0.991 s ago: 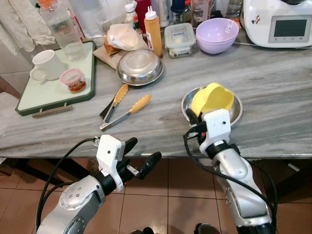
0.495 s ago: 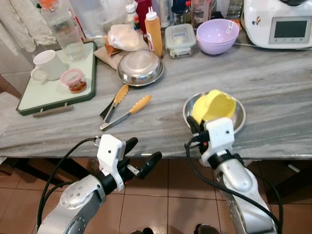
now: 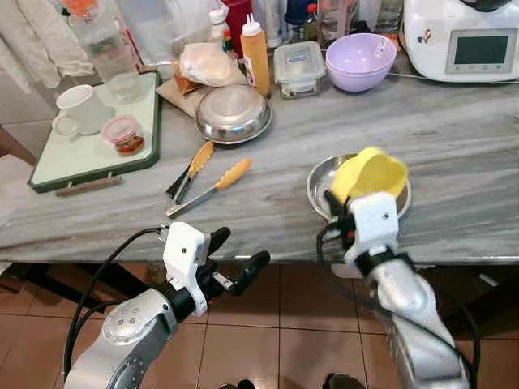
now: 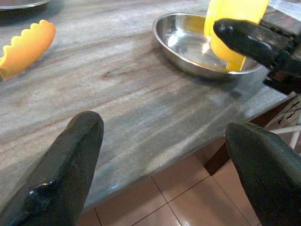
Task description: Setting the table
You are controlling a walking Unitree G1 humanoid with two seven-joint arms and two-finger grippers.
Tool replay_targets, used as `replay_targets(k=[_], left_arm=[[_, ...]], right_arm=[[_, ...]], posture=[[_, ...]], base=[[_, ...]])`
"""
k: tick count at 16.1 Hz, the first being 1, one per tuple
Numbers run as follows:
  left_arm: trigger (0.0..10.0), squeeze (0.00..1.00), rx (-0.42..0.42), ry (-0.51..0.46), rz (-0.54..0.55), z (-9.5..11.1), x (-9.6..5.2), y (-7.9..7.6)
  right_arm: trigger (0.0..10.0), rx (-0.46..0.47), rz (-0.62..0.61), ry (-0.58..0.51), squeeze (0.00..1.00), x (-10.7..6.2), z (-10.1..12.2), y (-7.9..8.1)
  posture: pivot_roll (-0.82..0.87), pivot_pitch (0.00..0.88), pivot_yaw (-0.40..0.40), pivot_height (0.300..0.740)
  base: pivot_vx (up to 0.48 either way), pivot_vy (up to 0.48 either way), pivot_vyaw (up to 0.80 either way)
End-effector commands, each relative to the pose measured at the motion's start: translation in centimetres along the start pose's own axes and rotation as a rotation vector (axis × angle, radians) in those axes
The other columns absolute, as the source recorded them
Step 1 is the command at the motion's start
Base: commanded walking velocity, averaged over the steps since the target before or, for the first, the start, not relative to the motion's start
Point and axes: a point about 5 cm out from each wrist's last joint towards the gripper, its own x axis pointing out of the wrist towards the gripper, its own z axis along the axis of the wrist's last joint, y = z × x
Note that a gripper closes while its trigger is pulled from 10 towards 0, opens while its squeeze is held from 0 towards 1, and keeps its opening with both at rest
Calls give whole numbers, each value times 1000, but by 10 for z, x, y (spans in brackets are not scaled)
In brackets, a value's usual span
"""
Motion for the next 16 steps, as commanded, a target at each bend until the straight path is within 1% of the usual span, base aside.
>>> replay_targets(k=[1, 4, 5, 8, 10, 11, 12, 13, 14, 15, 16], left_arm=[[10000, 0, 13, 11, 15, -2, -2, 3], [10000, 0, 14, 7, 18, -1, -1, 4], [10000, 0, 11, 6, 23, -2, -1, 4], [10000, 0, 8, 4, 25, -2, -1, 5], [10000, 0, 10, 4, 24, -3, 0, 5], [10000, 0, 10, 4, 24, -3, 0, 5], [10000, 0, 10, 2, 25, -3, 1, 4], [10000, 0, 9, 2, 26, -3, 1, 4], [10000, 0, 3, 5, 36, -4, 1, 4], [10000, 0, 1, 6, 40, -5, 0, 4], [10000, 0, -1, 10, 46, -7, -1, 4]], right_arm=[[10000, 13, -17, 51, 0, -1, -10, -1], [10000, -15, -24, 27, 0, 6, -3, -6], [10000, -28, -28, 19, 0, 5, -2, -7], [10000, -45, -11, -20, 0, 8, 4, -5], [10000, -87, 20, -65, 0, 19, 15, -3], [10000, -89, 23, -75, 0, 22, 18, -4], [10000, -92, 39, -93, 0, 30, 24, -6], [10000, -92, 45, -99, 0, 33, 26, -6], [10000, -84, 67, -109, 0, 42, 32, -7], [10000, -77, 76, -111, 0, 45, 33, -6], [10000, -45, 162, -110, 0, 56, 38, 4]], posture=[[-251, 169, 166, 740], [-251, 163, 162, 740], [-248, 161, 158, 740], [-248, 161, 158, 740], [-251, 156, 160, 740], [-251, 156, 160, 740], [-249, 155, 156, 740], [-249, 155, 156, 740], [-244, 156, 148, 740], [-243, 156, 147, 740], [-239, 161, 145, 740]], base=[[0, 0, 0], [0, 0, 0], [0, 0, 0], [0, 0, 0], [0, 0, 0], [0, 0, 0], [0, 0, 0], [0, 0, 0], [0, 0, 0], [0, 0, 0], [0, 0, 0]])
